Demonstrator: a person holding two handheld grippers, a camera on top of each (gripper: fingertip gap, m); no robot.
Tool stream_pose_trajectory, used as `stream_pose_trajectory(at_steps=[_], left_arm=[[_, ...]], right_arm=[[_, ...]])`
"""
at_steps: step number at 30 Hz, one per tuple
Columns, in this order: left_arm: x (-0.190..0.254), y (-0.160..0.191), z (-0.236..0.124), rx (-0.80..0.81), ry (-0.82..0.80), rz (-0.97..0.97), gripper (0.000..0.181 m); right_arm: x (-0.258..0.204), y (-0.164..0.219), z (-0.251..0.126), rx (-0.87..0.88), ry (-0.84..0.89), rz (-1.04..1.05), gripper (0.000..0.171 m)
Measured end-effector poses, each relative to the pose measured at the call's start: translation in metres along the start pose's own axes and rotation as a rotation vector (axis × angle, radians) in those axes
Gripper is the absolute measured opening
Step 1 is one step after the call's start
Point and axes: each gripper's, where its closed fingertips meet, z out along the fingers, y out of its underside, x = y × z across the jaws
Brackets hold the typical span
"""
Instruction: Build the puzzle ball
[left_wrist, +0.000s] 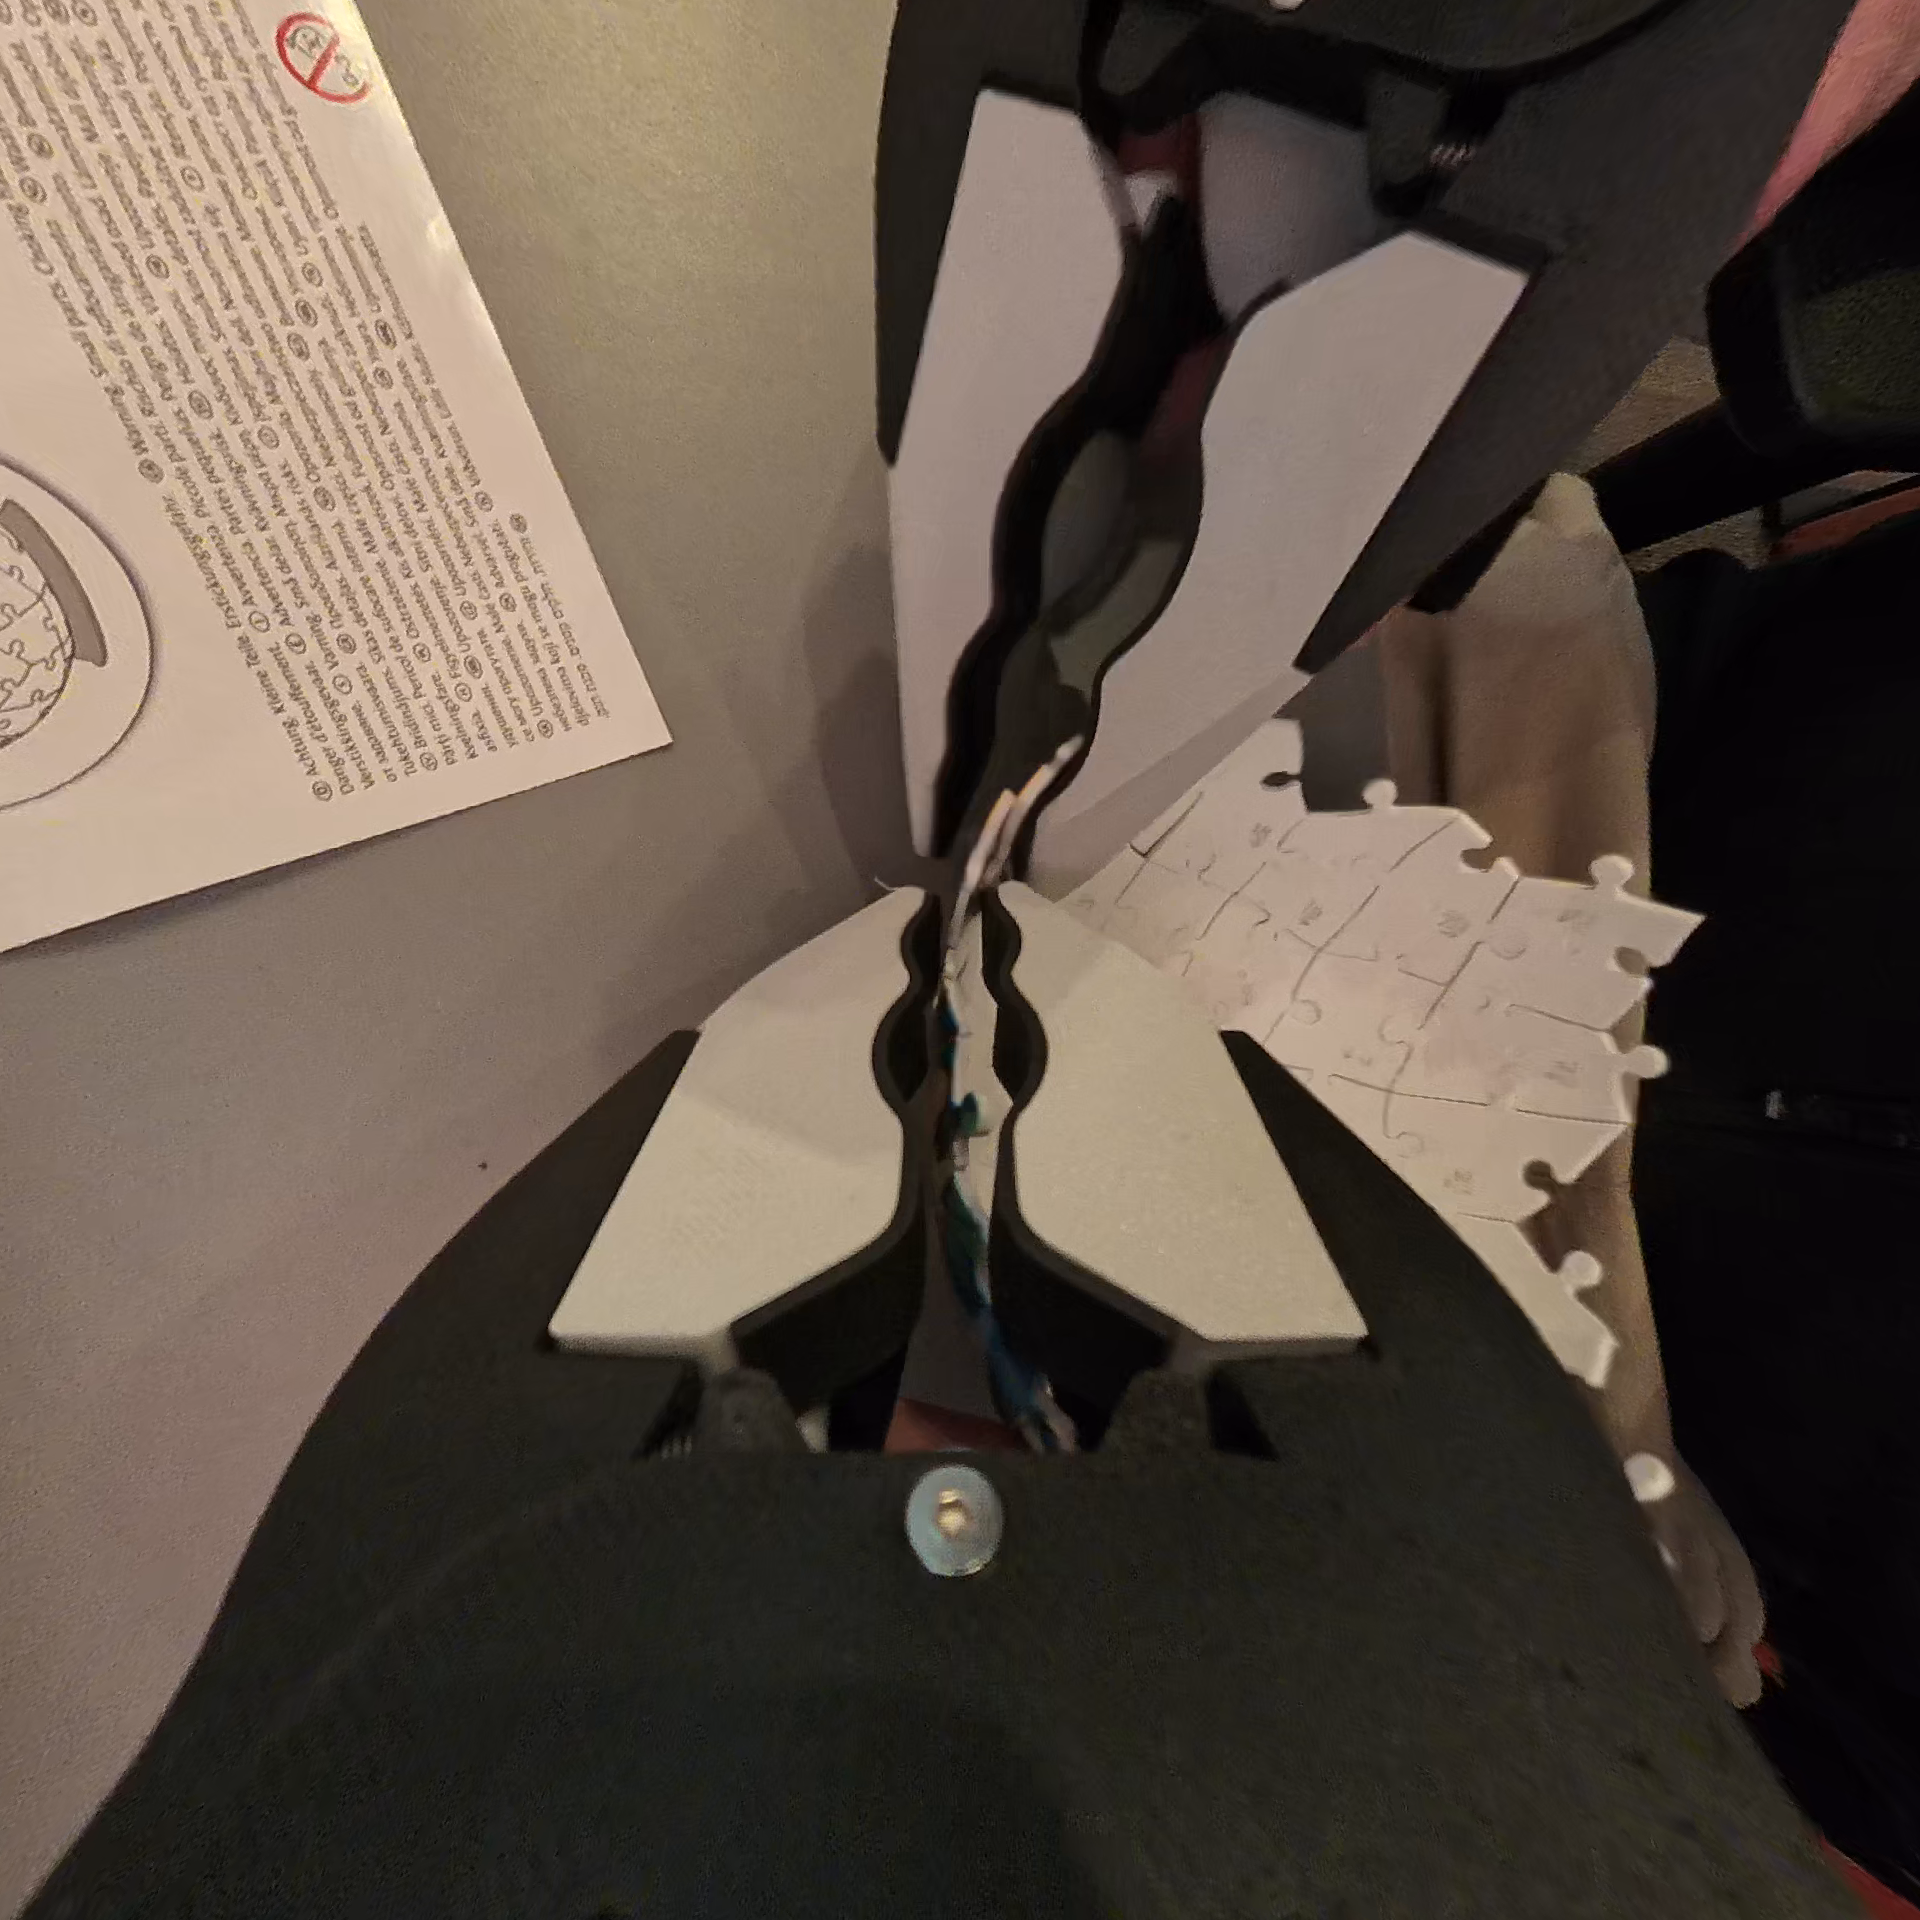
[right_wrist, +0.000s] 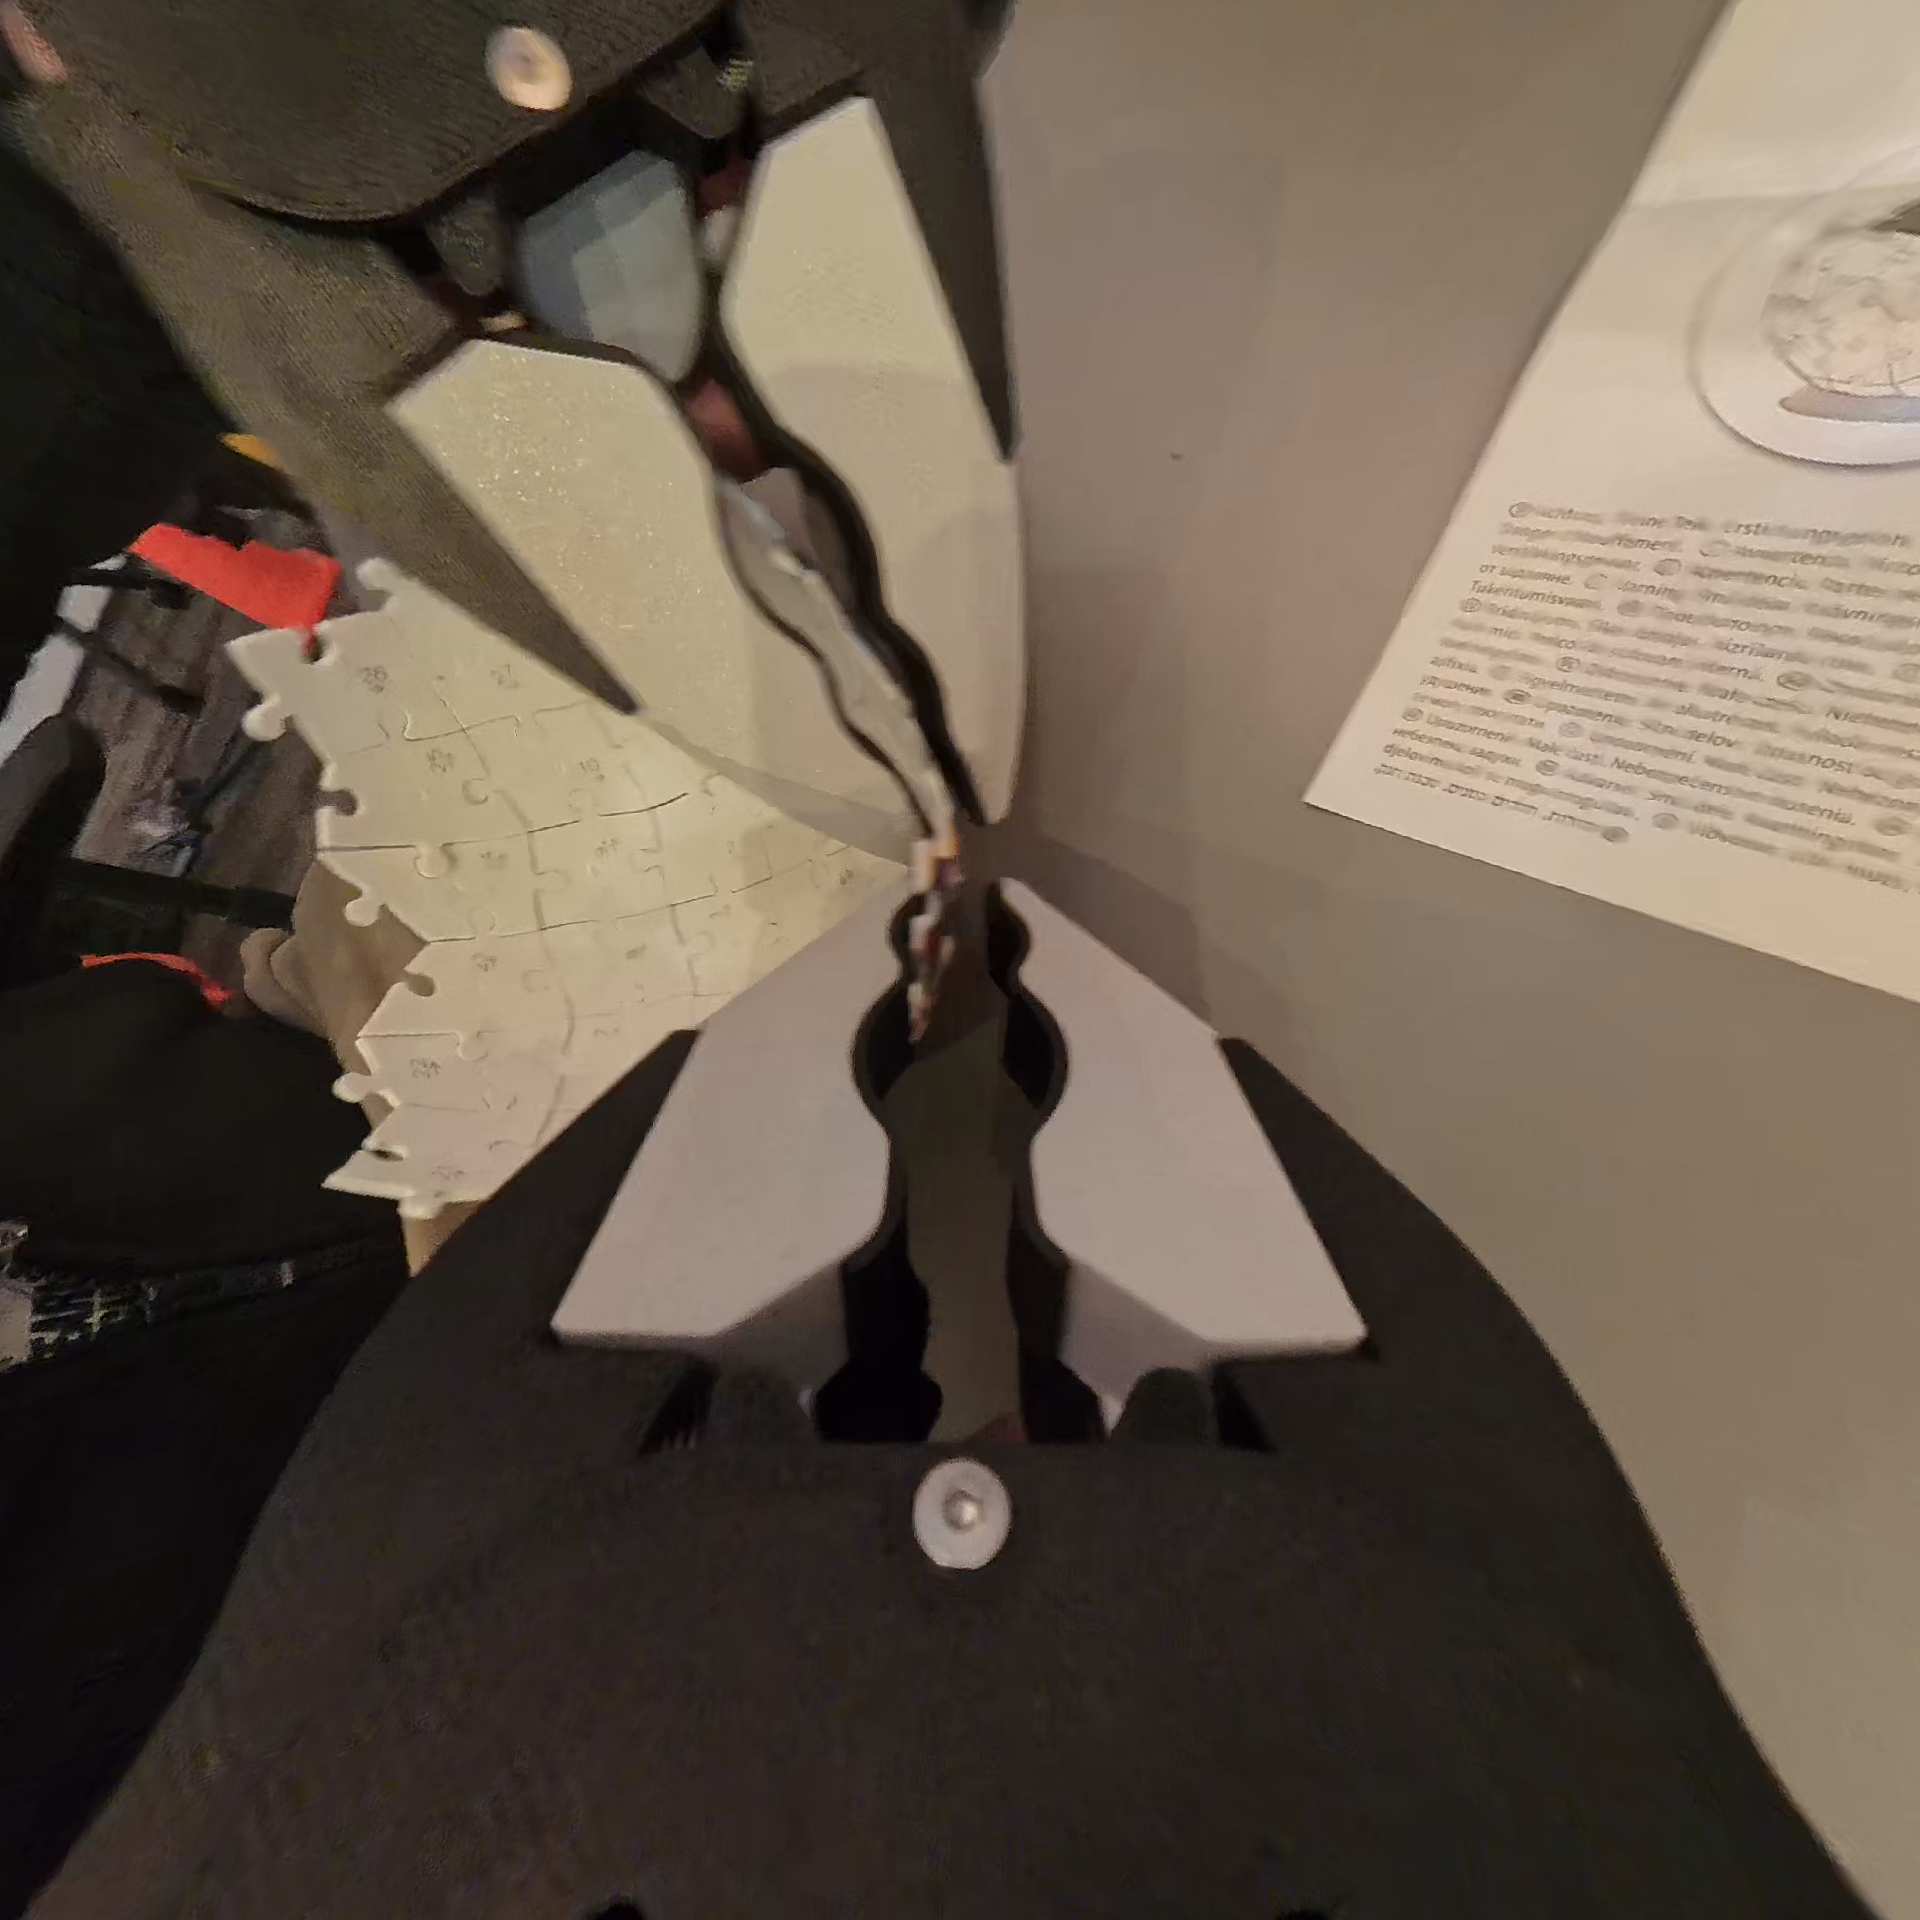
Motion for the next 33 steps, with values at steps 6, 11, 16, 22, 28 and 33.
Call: stream_pose_trajectory(at_steps=[6,11,16,22,28,33], left_arm=[[-0.0018,0.0018,0.0007,0.008,-0.009,-0.014,0.006],[-0.0023,0.001,-0.0012,0.033,-0.004,-0.03,0.006],[-0.0036,0.0002,-0.0019,0.044,-0.015,-0.043,0.007],[-0.0036,0.0022,-0.0013,0.07,-0.009,-0.085,0.007],[-0.0029,0.0028,-0.0008,0.104,0.009,-0.121,0.008],[-0.0017,0.0025,-0.001,0.118,0.026,-0.104,0.008]], right_arm=[[0.0025,0.0012,-0.0048,-0.004,0.01,-0.008,0.017],[-0.0027,0.0016,-0.0075,-0.01,-0.014,-0.026,0.012],[-0.0022,-0.0003,-0.0073,-0.011,-0.03,-0.018,0.004],[-0.0023,-0.0011,-0.0067,-0.004,-0.032,-0.008,0.002],[-0.0046,-0.0043,-0.0039,0.014,-0.048,-0.002,0.001],[-0.0054,-0.0032,-0.0029,0.005,-0.061,-0.005,0.0]])
